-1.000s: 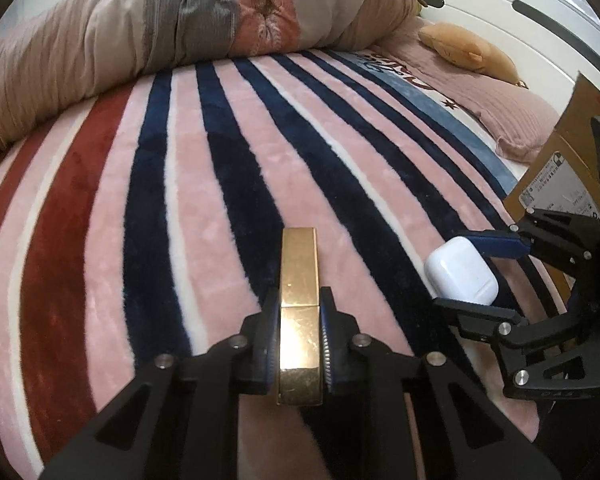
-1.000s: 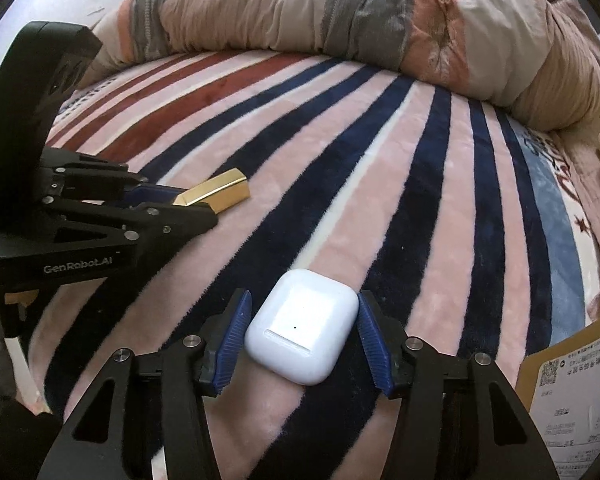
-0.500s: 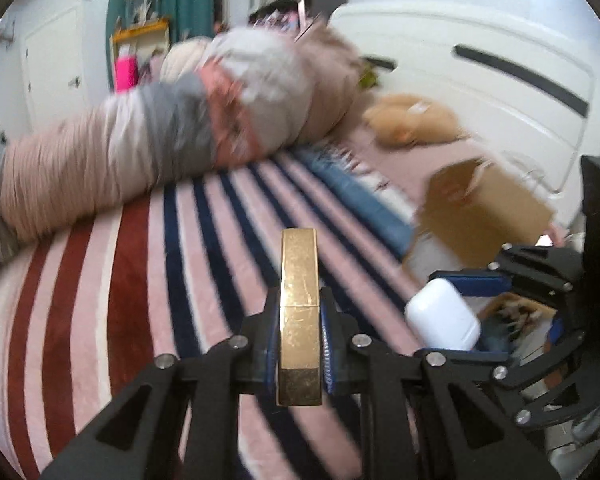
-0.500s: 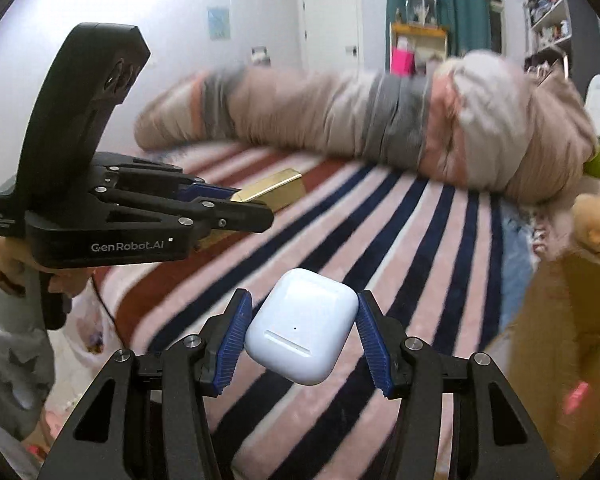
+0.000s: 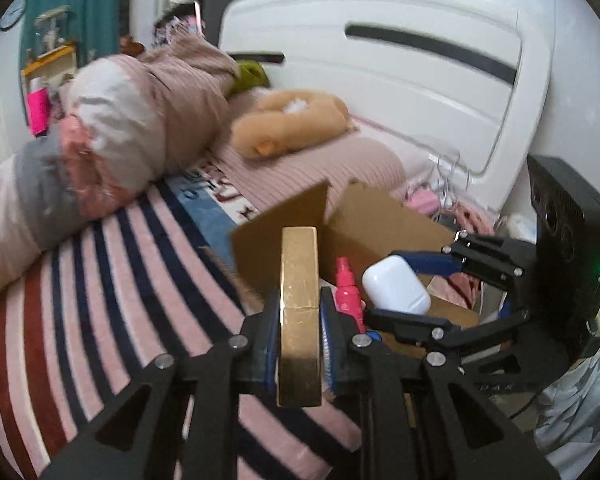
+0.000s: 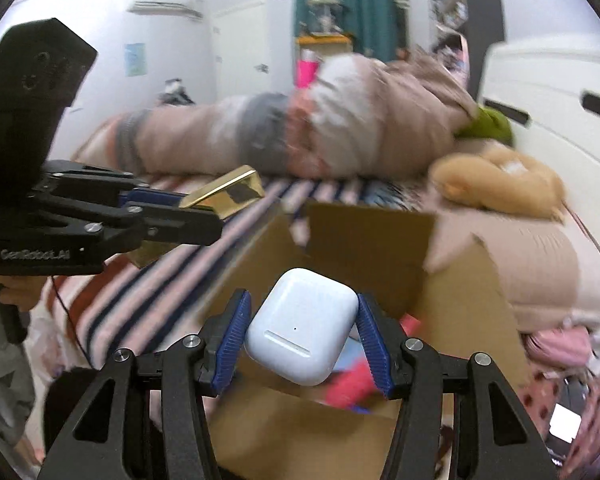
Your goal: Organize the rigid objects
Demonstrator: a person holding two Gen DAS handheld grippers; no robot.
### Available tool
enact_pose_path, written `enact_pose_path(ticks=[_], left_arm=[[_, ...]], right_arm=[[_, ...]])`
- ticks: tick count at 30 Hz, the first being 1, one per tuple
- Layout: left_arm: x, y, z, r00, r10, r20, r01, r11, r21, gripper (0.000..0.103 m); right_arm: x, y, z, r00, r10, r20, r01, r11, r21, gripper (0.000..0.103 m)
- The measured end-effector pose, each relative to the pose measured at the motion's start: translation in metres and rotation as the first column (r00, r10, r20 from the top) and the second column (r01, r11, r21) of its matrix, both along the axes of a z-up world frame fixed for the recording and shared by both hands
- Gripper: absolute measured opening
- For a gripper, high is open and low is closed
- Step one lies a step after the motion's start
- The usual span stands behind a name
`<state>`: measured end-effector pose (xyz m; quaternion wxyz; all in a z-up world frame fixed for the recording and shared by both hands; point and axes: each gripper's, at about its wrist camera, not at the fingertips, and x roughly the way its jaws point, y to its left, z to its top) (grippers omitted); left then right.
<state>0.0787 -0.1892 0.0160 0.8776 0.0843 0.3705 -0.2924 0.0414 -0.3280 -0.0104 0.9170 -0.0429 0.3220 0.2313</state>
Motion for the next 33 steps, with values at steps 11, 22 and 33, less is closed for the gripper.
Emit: enact_pose_path(ticks=[11, 22, 33], left_arm=[[0.030, -0.044, -0.033, 0.999, -0.013, -0.045, 0.017, 0.996, 0.083, 0.016], [0.017, -0.026, -0.016, 1.000, 0.020, 0.009, -0.021, 0.998, 0.051, 0.051], [-0.047, 0.032, 0.034, 0.939, 0.262, 0.223, -0.257, 0.965, -0.052, 0.086]], right_arm=[[0.023, -0.033, -0.035, 0.998, -0.008, -0.063, 0.007, 1.000, -0.012, 0.051], [0.022, -0.031, -0.029, 0.998, -0.001, -0.055, 0.001, 1.000, -0.007, 0.056], [0.006, -0.028, 0.018, 0.994, 0.088, 0.069, -0.094, 0.991, 0.092, 0.095]])
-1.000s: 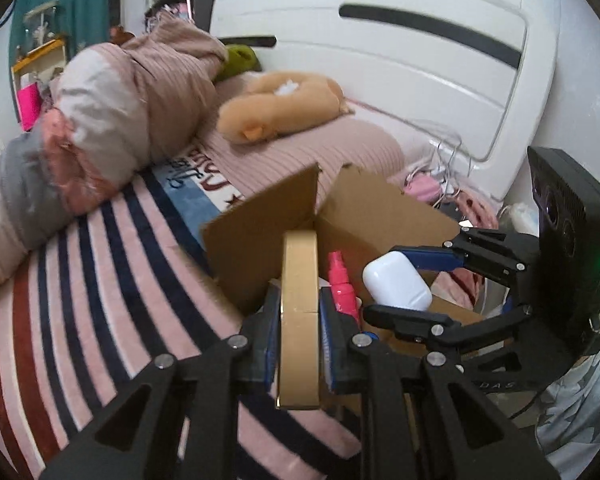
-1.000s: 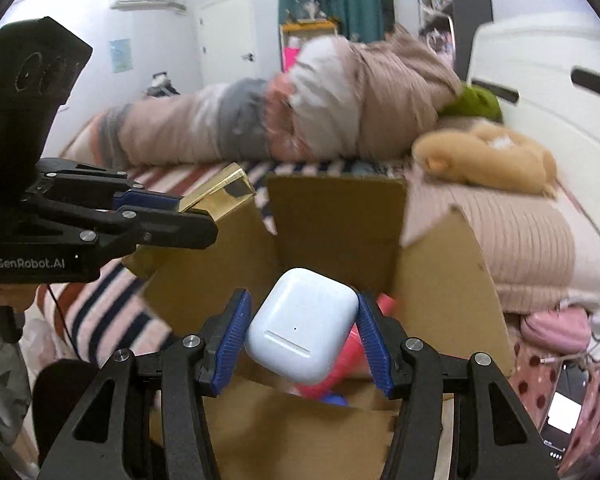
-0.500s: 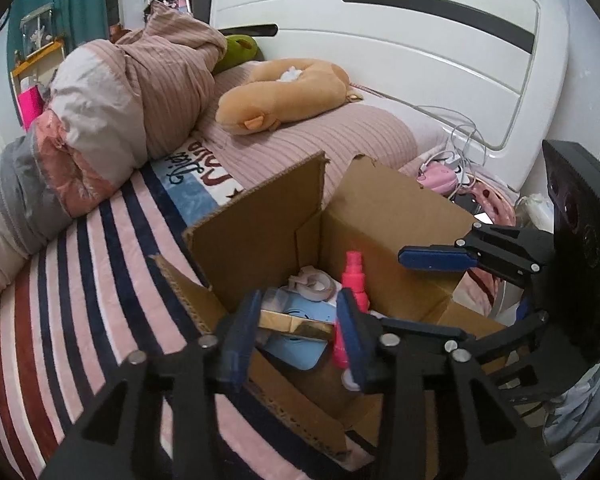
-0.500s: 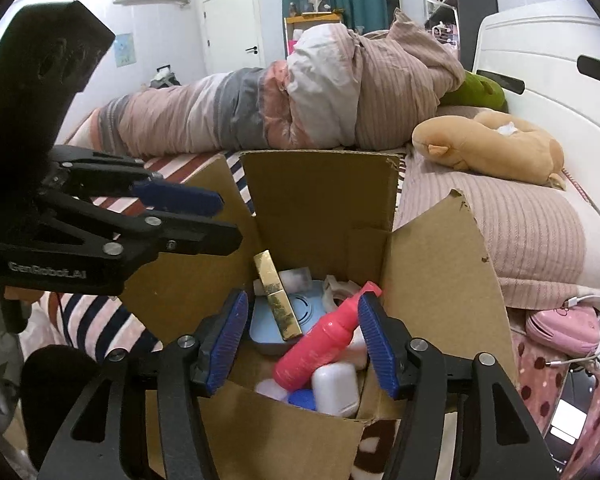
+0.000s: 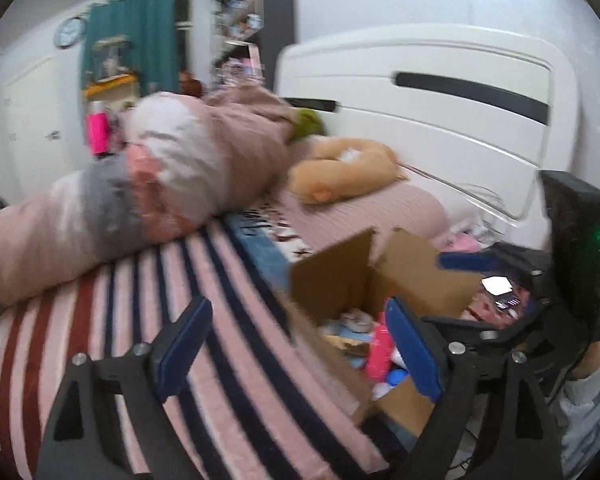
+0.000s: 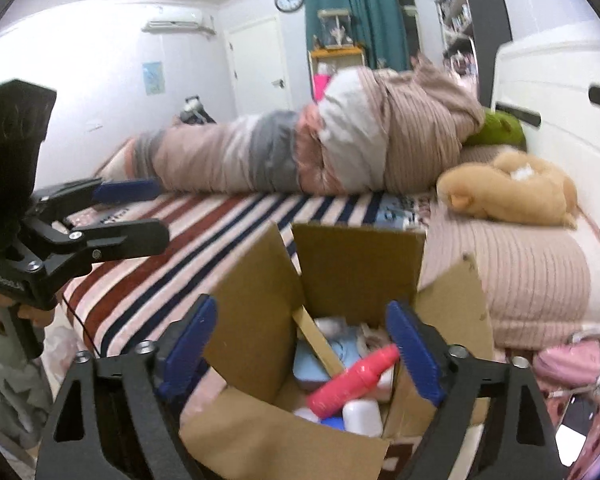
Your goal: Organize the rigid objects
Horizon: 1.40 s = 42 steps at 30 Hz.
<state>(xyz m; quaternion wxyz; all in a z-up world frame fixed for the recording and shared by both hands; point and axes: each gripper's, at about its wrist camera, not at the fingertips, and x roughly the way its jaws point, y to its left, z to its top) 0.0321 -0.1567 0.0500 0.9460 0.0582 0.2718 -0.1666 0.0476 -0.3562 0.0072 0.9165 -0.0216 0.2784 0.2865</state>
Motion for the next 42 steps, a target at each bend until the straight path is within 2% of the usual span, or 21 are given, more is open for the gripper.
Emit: enact_pose_path(ticks=[3, 7, 14, 22, 42], left_arm=[[-0.011, 0.021, 0.000, 0.993, 0.109, 0.037, -0.108, 0.994, -0.035, 0.087], [-0.015, 0.044, -0.012, 0.978, 0.206, 0.022, -0.203, 0.975, -0.092, 0.087], [-0.016, 0.071, -0.034, 0.951, 0.310, 0.009, -0.307, 0.945, -0.116, 0.087], [-0.018, 0.077, -0.037, 0.942, 0.334, 0.022, -0.330, 0.938, -0.106, 0.087], [-0.023, 0.067, -0.034, 0.939, 0.341, 0.042, -0.335, 0.937, -0.103, 0.087]], right_arm=[[-0.009, 0.007, 0.010, 0.995, 0.042, 0.095, -0.041, 0.999, -0.014, 0.103], [-0.015, 0.015, 0.012, 0.985, 0.091, 0.145, -0.092, 0.996, -0.006, 0.103], [-0.012, 0.028, 0.002, 0.980, 0.130, 0.149, -0.127, 0.992, -0.030, 0.103], [-0.009, 0.032, -0.001, 0.981, 0.133, 0.139, -0.132, 0.991, -0.014, 0.103], [-0.014, 0.031, 0.002, 0.983, 0.125, 0.135, -0.130, 0.991, 0.025, 0.103]])
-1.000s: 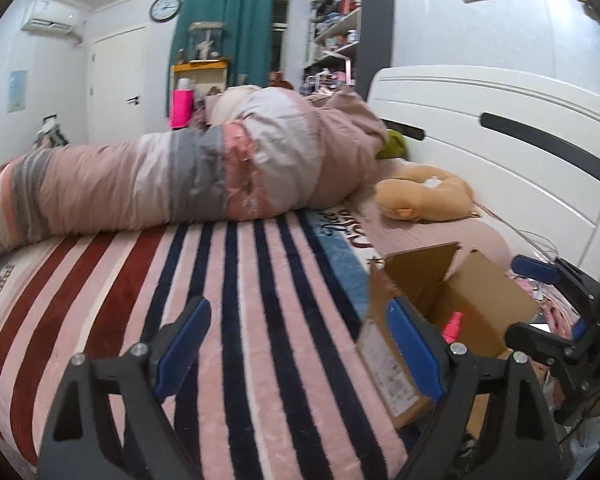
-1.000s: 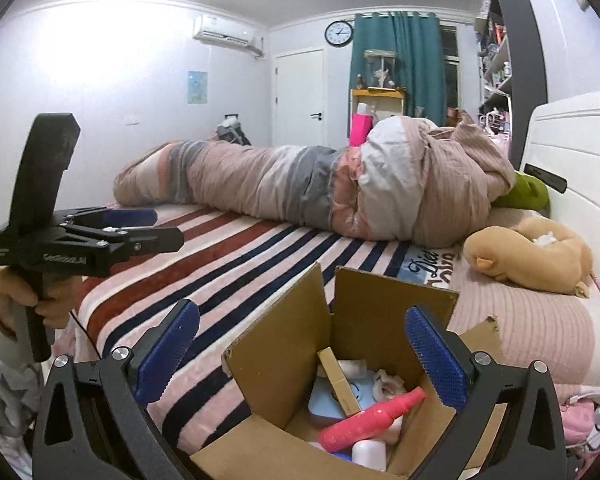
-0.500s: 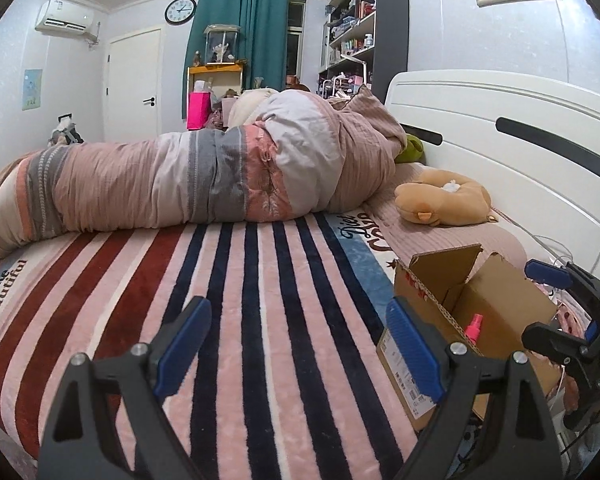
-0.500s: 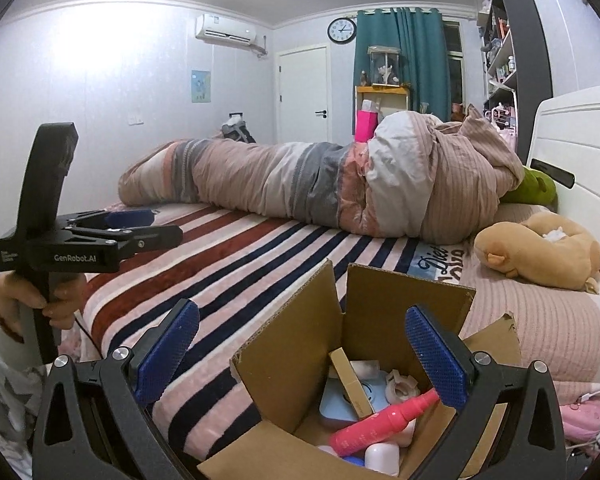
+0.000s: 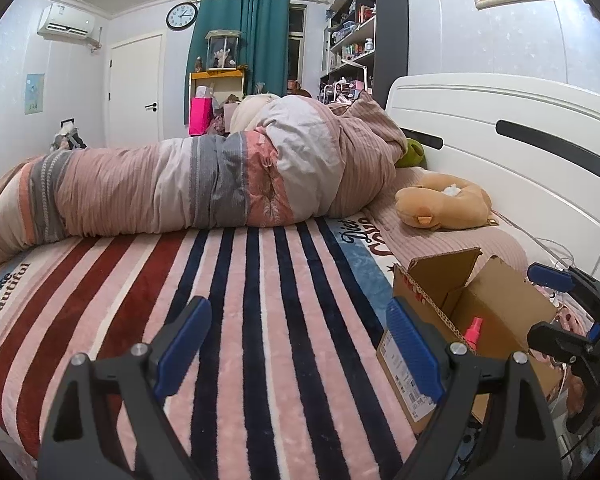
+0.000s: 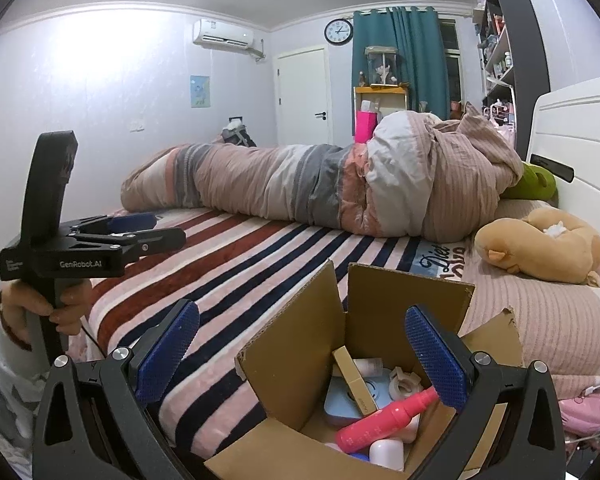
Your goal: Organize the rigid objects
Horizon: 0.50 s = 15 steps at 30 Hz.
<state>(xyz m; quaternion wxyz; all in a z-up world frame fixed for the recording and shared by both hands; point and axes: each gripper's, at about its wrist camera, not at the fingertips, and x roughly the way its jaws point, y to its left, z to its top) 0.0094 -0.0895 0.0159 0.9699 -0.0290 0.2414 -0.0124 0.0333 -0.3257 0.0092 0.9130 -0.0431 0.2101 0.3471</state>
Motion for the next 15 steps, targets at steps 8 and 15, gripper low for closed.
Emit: enact_pose_path(ticks=[8, 15], left_arm=[[-0.0016, -0.0027, -0.0004, 1.000, 0.000, 0.000, 0.000, 1.000, 0.003, 0.087], [-0.0015, -0.0042, -0.0005, 1.000, 0.002, 0.007, -0.002, 1.000, 0.008, 0.087]], right_arm=[[0.0008, 0.0005, -0.0014, 1.000, -0.009, -0.013, 0.009, 1.000, 0.015, 0.103], [0.0015, -0.0002, -0.0009, 1.000, -0.016, -0.012, 0.016, 1.000, 0.015, 0.103]])
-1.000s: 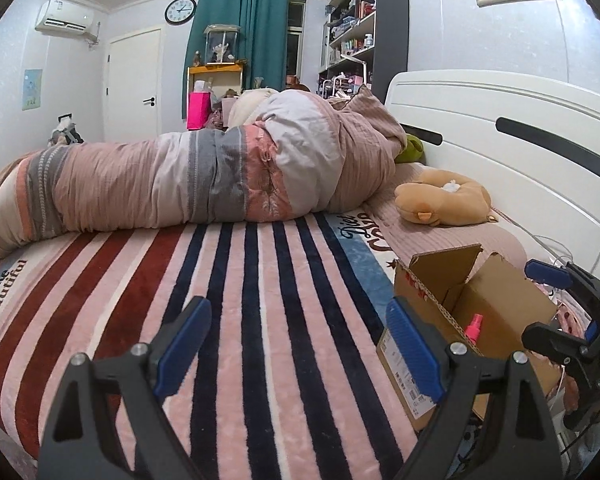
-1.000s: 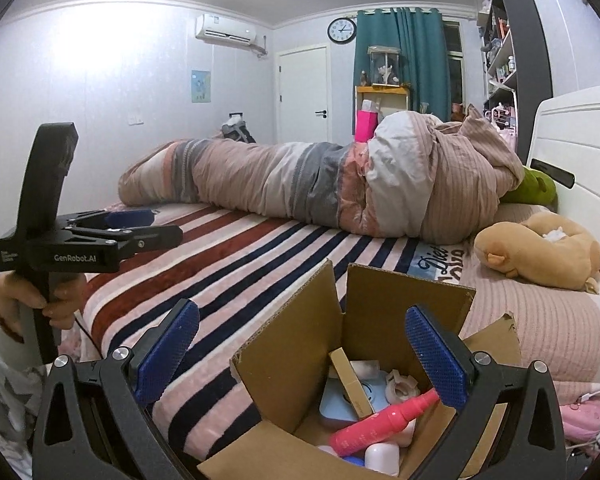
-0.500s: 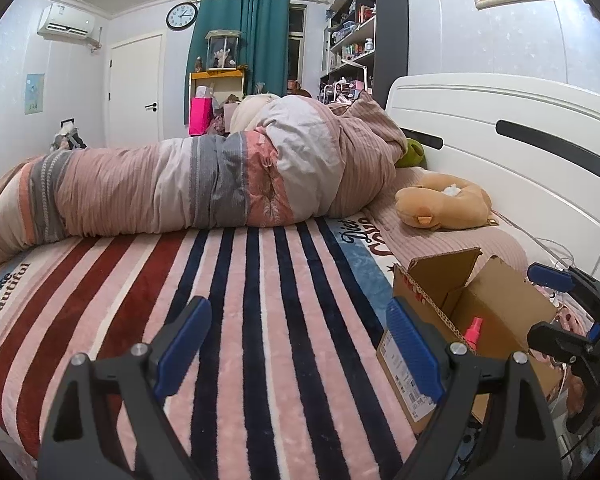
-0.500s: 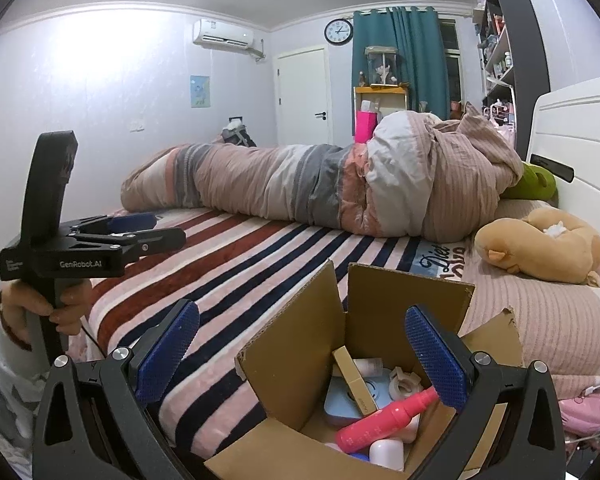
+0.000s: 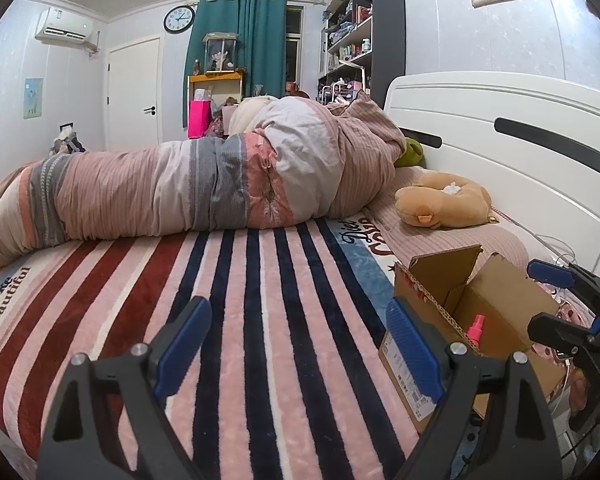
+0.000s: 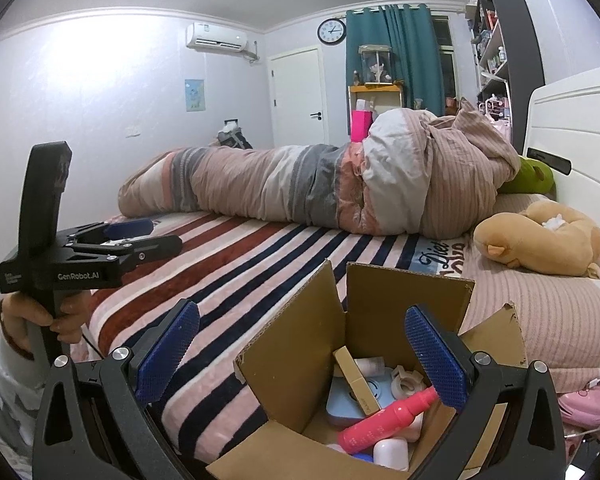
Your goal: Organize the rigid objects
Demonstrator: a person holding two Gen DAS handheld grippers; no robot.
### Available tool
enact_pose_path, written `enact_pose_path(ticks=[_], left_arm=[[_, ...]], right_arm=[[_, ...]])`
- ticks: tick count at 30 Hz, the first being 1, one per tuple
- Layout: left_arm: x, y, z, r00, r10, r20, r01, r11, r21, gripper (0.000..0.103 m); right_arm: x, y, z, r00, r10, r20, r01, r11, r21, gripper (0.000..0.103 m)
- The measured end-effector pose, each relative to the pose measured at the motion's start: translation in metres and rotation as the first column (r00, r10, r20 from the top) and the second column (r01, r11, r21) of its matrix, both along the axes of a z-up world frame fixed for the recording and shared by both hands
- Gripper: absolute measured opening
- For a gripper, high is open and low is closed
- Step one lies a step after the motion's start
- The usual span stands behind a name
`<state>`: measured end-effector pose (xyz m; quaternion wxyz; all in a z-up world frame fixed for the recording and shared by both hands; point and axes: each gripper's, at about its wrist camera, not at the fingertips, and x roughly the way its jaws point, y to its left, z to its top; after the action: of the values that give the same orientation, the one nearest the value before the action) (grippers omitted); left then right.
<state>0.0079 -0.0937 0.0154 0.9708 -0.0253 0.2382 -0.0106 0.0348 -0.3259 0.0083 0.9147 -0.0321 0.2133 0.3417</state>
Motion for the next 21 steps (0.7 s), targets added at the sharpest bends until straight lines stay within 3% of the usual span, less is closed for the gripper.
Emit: enact_pose_path(ticks=[21], left_arm=[[-0.0005, 0.0047, -0.0013, 1.000, 0.007, 0.017, -0.006, 1.000, -0.019, 0.088]], right_arm=[[-0.0017, 0.0070, 0.0003, 1.000, -0.001, -0.007, 0.001, 1.000, 0.002, 0.103]])
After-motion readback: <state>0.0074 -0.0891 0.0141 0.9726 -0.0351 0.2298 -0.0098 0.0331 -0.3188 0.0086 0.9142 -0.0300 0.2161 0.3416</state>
